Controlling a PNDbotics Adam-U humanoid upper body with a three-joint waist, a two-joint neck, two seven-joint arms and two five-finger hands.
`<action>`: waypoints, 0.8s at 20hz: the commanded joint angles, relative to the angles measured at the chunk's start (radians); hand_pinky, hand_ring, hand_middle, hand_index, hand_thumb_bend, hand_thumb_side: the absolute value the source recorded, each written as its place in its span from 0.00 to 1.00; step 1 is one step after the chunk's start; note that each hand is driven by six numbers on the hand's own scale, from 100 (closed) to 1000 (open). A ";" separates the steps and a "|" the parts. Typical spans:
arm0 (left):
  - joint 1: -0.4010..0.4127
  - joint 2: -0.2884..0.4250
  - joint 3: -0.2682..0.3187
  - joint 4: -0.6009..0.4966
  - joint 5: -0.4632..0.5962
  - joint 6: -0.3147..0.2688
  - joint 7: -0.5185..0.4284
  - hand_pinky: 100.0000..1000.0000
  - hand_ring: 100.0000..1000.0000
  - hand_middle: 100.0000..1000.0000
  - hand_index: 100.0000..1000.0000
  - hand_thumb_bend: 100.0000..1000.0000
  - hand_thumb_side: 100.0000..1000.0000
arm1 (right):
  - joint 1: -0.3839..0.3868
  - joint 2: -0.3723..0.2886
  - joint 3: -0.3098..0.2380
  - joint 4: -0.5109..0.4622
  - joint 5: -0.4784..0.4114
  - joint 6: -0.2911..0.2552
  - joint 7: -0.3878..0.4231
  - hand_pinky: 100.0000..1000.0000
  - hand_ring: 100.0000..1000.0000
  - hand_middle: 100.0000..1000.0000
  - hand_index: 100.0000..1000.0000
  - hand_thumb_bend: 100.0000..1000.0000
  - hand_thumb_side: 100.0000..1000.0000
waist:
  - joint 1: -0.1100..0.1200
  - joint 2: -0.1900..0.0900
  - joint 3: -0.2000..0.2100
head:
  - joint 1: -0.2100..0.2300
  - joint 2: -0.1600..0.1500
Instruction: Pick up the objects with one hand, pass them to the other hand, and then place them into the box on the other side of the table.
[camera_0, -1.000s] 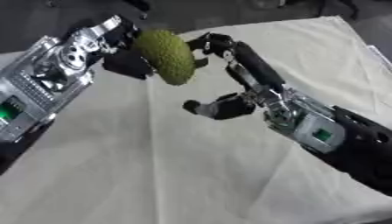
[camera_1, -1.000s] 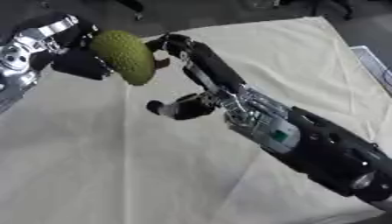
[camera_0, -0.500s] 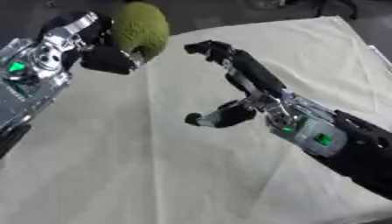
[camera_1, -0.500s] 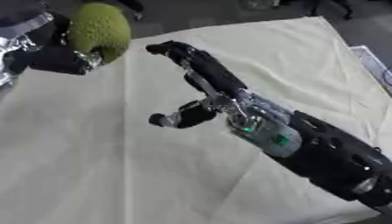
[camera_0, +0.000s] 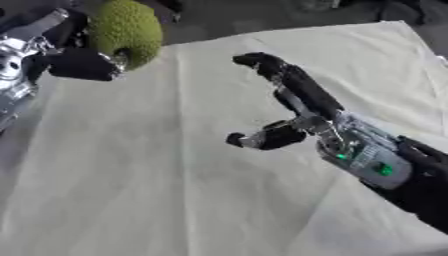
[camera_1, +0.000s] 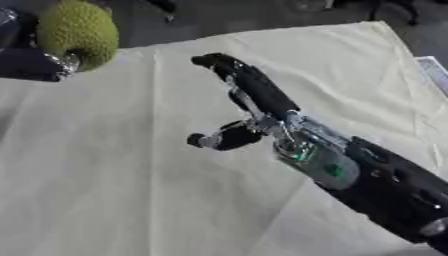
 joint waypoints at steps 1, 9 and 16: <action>0.004 0.071 0.044 -0.016 -0.010 -0.006 0.018 0.53 0.37 0.20 0.37 0.00 0.00 | 0.001 -0.032 -0.018 -0.013 0.013 0.005 0.000 0.78 0.90 0.85 0.93 0.66 0.18 | -0.001 -0.009 0.000 | 0.037 -0.018; 0.089 0.194 0.144 -0.019 -0.050 0.012 0.053 0.54 0.39 0.20 0.37 0.00 0.00 | 0.043 -0.040 -0.021 -0.013 0.051 -0.006 0.010 0.79 0.90 0.84 0.93 0.69 0.21 | -0.015 -0.011 0.001 | 0.207 -0.041; 0.172 0.245 0.232 0.106 -0.148 -0.043 0.081 0.55 0.39 0.21 0.37 0.00 0.00 | 0.093 -0.053 -0.036 -0.013 0.095 -0.061 -0.007 0.81 0.89 0.84 0.92 0.64 0.22 | -0.042 -0.006 -0.004 | 0.273 -0.054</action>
